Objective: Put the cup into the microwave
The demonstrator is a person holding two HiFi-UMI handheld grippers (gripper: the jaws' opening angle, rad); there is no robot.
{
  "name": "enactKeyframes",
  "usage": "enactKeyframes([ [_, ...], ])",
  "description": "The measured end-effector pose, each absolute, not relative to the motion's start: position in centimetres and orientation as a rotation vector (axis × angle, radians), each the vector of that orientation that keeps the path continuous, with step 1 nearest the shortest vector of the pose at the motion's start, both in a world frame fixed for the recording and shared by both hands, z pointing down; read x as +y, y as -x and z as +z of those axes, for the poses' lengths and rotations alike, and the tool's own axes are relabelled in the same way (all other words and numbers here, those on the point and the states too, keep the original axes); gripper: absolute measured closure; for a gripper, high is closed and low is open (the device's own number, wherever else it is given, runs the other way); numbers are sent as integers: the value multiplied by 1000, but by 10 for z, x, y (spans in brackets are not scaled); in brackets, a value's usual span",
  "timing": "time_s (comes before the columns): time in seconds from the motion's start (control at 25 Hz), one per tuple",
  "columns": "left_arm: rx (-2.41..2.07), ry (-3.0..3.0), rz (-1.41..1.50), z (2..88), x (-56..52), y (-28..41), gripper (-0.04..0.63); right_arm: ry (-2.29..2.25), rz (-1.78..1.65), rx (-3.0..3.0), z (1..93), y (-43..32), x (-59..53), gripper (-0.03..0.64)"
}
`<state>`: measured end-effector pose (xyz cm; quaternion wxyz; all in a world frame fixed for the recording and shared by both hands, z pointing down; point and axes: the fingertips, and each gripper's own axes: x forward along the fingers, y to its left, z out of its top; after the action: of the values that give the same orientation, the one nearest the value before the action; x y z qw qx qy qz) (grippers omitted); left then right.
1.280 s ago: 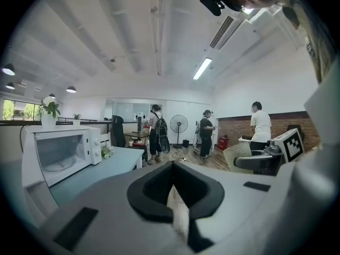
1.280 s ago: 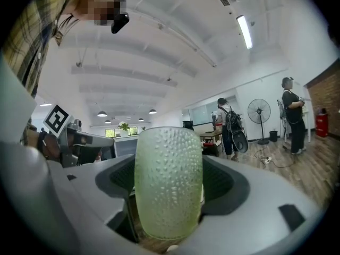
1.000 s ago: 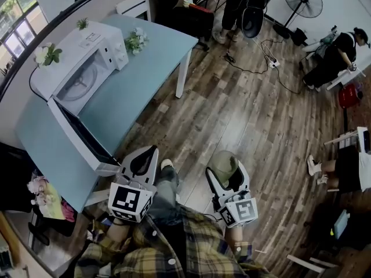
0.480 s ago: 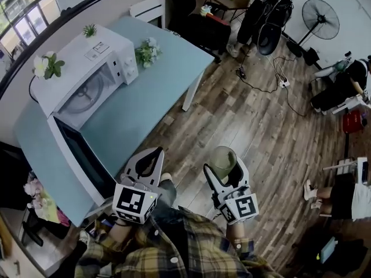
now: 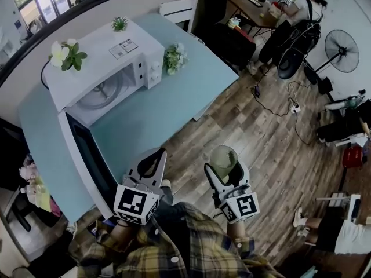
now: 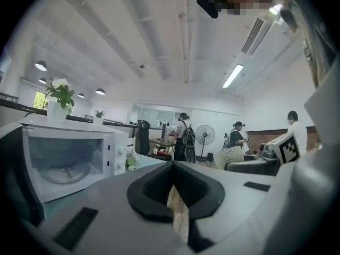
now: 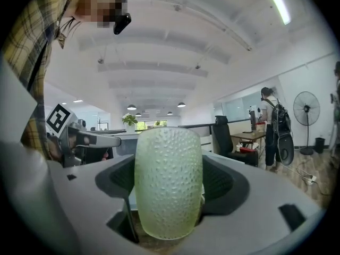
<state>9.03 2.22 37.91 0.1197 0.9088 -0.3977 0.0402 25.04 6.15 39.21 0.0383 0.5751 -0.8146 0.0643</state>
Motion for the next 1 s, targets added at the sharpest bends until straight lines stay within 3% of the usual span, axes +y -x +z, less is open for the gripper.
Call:
enactKeyframes([
  [0.56, -1400, -2496, 111, 397, -3, -43, 603, -1448, 271, -2709, 407, -183, -13, 249],
  [1.0, -1856, -2151, 102, 408, -39, 26, 603, -893, 290, -2936, 414, -100, -117, 249],
])
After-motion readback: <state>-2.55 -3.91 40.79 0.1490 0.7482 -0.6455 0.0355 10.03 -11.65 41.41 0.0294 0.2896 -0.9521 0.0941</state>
